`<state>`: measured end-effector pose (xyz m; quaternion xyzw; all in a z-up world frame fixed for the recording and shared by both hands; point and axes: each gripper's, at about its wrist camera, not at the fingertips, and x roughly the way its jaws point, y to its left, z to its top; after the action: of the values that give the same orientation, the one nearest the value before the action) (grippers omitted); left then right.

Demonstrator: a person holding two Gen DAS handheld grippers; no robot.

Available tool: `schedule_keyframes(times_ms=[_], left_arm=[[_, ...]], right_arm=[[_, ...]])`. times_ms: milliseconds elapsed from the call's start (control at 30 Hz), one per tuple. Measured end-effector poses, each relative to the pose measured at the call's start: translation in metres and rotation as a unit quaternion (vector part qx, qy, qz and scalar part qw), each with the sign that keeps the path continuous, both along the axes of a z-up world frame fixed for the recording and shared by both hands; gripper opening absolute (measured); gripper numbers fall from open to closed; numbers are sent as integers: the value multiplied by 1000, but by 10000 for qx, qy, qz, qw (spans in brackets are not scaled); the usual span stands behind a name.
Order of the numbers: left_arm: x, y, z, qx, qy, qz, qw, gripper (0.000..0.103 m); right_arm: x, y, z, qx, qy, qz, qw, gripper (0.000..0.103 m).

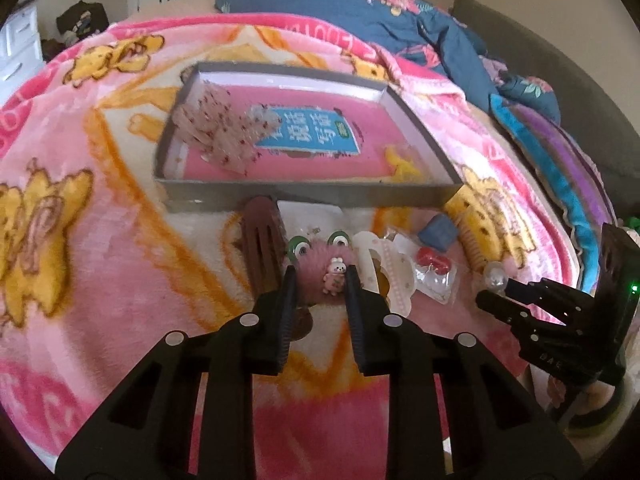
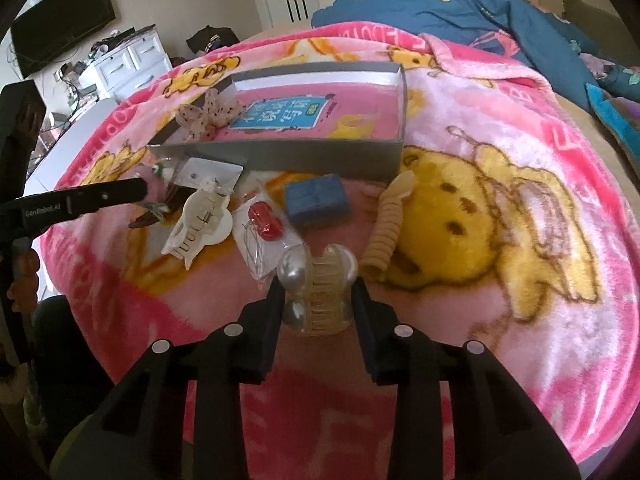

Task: Organize jewelry
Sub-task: 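Grasp the pink fuzzy clip with left tool while right tool grasps the pearl claw clip, then carry the pink clip into the tray with left tool while right tool carries the pearl clip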

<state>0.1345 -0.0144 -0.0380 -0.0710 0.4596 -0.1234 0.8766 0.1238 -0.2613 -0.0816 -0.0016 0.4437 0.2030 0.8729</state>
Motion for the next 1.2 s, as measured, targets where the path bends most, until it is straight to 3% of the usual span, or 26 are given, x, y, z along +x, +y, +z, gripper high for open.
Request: schedule_keyframes(times_ms=[467,1200], left_arm=[[-19,35,36,-45,-441,357,9984,16],[1,70,68,-57,-777,648,9948,16]], right_arm=[[-10,-13,51,226,-505,-213,9982,33],[34,51,87,477,-898,232,9945,33]])
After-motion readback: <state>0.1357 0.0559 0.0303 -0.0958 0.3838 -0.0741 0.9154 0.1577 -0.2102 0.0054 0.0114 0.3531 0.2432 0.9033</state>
